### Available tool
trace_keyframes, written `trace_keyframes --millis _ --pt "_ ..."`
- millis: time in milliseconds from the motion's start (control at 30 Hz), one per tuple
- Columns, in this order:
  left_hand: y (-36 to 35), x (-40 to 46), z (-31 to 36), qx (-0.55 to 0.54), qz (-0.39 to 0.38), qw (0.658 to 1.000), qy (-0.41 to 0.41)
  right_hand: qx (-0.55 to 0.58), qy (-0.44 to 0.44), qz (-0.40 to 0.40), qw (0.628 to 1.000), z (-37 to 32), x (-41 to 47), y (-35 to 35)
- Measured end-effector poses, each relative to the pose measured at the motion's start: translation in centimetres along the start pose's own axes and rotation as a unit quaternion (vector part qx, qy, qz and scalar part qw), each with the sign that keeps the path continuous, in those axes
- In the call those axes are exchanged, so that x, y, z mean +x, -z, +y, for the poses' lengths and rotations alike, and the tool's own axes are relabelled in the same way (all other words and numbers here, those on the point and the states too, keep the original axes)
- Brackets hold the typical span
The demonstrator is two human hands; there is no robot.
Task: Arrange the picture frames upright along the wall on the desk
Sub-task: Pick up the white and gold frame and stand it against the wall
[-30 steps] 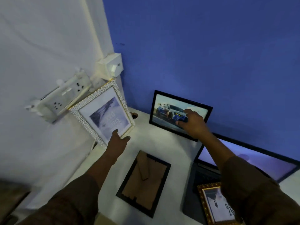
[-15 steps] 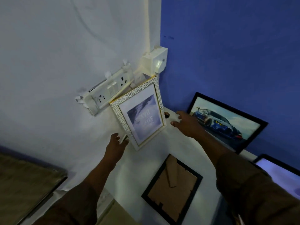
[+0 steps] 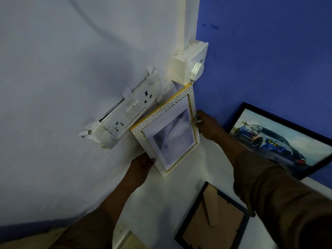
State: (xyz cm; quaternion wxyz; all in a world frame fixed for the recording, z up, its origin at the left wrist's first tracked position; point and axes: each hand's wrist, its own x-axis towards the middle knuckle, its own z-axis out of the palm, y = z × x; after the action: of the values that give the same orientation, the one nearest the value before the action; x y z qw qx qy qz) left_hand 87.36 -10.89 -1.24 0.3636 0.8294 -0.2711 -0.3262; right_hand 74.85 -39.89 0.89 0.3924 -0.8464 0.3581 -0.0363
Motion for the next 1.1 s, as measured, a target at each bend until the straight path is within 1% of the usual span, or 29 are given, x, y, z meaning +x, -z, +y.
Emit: trace_keyframes --millis 167,300,400,500,600,700,800,867,933,1033,1100 --pt "0.4 -1.3 -0.1 -0.001 0.017 0.999 -0.038 0.038 0.013 0.000 0.999 0.9 -0.9 1.0" --pt "0.4 -3.8 0.5 0.012 0.037 0.997 -0.069 0.032 0.035 0.013 0.999 2.2 -4.0 2.4" --pt "-0.2 -6.5 2.1 -0.016 0.026 0.994 -0.102 0.057 0.042 0.027 0.997 2.5 -7.6 3.9" --pt "-0.8 -9.4 4.1 -0.059 0.057 0.984 -0.158 0.134 0.039 0.036 0.989 2.7 -12.1 6.0" --pt "-1.1 -12.6 7.3 -0.109 0.094 0.975 -0.171 0.198 0.063 0.045 0.977 3.2 -16.9 8.7" --pt "-1.5 -16.0 10.8 -0.126 0.122 0.964 -0.200 0.244 0.073 0.047 0.966 3.5 -22.9 11.5" --pt "-1.8 -19.2 13.7 -0.111 0.111 0.963 -0.218 0.324 0.076 0.063 0.941 3.3 -29.0 14.7" --pt "-1.9 -21.2 15.4 -0.096 0.088 0.965 -0.228 0.352 0.089 0.094 0.927 2.6 -32.7 17.3" --pt "-1.9 -23.0 16.9 -0.092 0.071 0.966 -0.232 0.324 0.102 0.125 0.932 1.9 -35.9 19.9" --pt "-1.8 -25.4 19.3 -0.117 0.041 0.963 -0.240 0.227 0.138 0.142 0.953 0.7 -40.7 23.3" --pt "-1.8 -26.5 20.6 -0.122 0.012 0.960 -0.250 0.168 0.161 0.164 0.959 -0.1 -43.6 25.2"
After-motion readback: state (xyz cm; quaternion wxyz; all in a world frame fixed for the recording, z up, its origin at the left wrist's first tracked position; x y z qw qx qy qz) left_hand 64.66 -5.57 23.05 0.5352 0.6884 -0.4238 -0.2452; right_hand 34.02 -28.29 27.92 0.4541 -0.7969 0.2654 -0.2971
